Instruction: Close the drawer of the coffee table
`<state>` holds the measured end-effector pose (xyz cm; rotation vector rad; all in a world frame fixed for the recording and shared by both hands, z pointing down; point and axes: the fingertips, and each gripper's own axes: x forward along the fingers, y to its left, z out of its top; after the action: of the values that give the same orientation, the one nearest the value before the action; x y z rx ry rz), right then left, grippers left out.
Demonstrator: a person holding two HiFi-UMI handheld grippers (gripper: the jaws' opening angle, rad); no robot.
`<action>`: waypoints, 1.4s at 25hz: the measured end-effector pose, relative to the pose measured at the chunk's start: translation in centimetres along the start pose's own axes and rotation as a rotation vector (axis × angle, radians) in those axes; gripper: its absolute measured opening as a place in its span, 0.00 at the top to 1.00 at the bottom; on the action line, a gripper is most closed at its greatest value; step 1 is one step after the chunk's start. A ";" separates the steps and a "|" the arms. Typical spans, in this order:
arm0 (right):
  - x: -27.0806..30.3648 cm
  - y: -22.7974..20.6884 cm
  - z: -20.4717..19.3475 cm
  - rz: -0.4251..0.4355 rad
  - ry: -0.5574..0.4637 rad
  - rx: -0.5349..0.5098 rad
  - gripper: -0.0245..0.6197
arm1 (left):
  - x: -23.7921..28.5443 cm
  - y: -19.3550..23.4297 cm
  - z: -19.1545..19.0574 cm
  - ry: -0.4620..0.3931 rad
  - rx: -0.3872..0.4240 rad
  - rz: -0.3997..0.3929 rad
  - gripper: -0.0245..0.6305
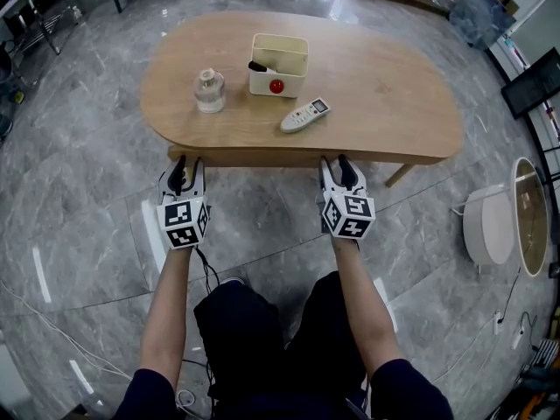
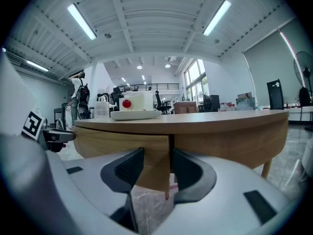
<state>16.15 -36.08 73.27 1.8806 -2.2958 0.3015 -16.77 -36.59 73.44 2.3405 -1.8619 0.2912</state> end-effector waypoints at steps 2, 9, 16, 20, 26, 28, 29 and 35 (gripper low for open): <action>0.2 0.0 0.0 -0.001 0.002 0.006 0.66 | 0.2 0.1 0.0 0.000 0.002 0.001 0.73; 1.2 -0.3 0.1 -0.005 0.011 0.020 0.65 | 1.2 0.2 0.2 0.006 0.011 0.001 0.73; 1.9 -0.5 0.3 -0.011 0.017 0.026 0.65 | 1.9 0.3 0.3 0.006 -0.003 -0.005 0.73; 1.8 -0.6 0.1 -0.007 0.024 0.024 0.65 | 1.8 0.3 0.1 0.007 -0.004 -0.006 0.73; 1.8 -0.6 0.2 -0.003 0.017 0.023 0.65 | 1.7 0.2 0.3 -0.006 -0.002 -0.020 0.73; 1.7 -0.9 0.0 -0.008 0.030 0.024 0.65 | 1.3 0.2 0.7 -0.019 -0.021 -0.025 0.73; 1.5 -1.0 -0.2 -0.011 0.036 0.028 0.65 | 1.0 0.2 0.9 -0.026 -0.031 -0.025 0.73; -2.4 -1.4 -1.3 0.015 0.025 0.014 0.65 | -2.4 0.0 0.4 -0.023 -0.026 -0.037 0.73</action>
<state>17.95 -33.75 74.01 1.8563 -2.2981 0.3420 -17.30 -34.42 72.48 2.3676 -1.8188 0.2355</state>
